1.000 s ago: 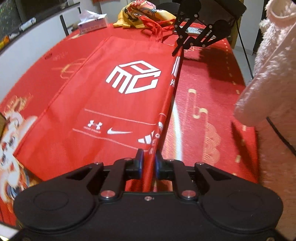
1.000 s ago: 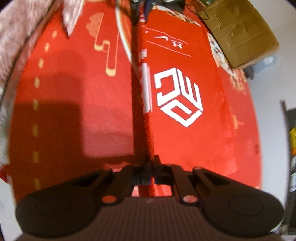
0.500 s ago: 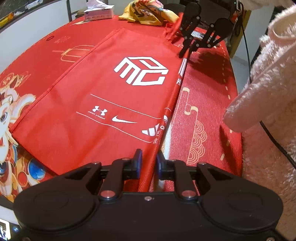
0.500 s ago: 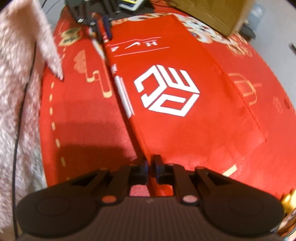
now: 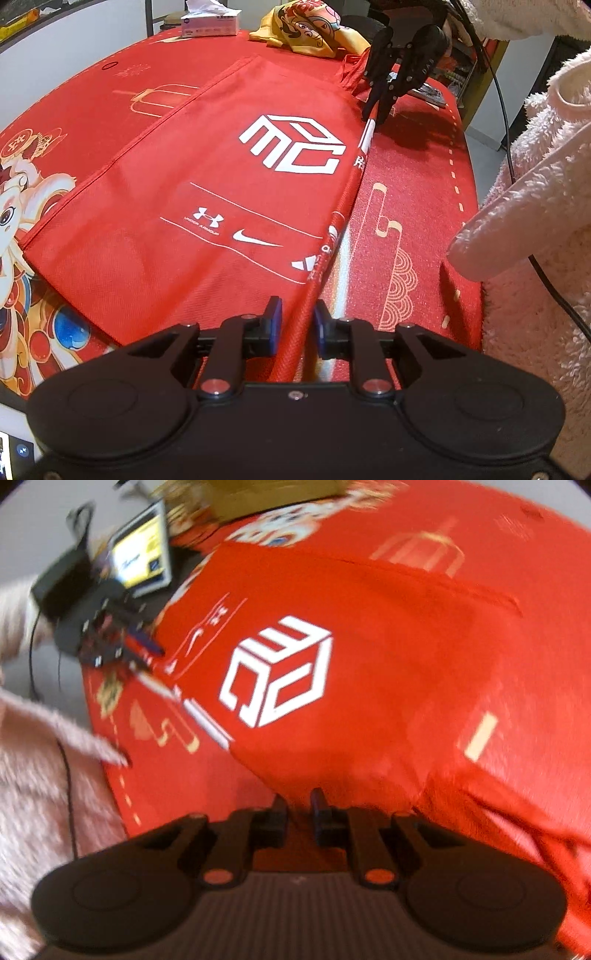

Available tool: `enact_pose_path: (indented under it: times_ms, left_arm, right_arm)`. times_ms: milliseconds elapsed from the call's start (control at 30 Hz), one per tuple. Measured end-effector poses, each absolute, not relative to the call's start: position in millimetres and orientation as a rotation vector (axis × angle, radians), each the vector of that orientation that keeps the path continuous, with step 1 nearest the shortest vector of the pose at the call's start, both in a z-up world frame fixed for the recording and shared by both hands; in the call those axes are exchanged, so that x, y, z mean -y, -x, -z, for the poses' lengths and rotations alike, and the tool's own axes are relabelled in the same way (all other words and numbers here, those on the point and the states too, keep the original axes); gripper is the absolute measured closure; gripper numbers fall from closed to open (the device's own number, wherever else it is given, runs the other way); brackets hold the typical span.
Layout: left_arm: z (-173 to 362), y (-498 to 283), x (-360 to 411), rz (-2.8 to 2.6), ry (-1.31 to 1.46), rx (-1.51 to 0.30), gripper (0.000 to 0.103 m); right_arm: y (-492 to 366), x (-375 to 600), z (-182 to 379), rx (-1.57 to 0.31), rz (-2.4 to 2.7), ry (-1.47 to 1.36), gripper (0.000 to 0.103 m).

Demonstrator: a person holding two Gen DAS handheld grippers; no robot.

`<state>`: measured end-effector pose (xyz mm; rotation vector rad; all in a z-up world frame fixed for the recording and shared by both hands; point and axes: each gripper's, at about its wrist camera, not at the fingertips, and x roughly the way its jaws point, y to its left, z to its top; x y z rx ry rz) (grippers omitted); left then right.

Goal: Fold shopping bag

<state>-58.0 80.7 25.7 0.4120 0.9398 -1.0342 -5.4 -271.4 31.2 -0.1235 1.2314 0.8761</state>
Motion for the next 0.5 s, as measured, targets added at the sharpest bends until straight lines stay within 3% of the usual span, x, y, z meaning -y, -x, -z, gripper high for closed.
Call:
enact_pose_path:
  times_ms: [267,500]
  left_arm:
    - [-25.3,56.2,-81.8,1.044,-0.397,-0.933,0.083]
    - [-26.9,55.2,-77.6,1.095,-0.420,-0.948,0.070]
  right_arm:
    - [-12.2,283.1,-22.8,-1.375,-0.757,-0.116,0.089]
    - [-26.0,291.6,-14.8,-1.489,-0.637,-0.309,0.087]
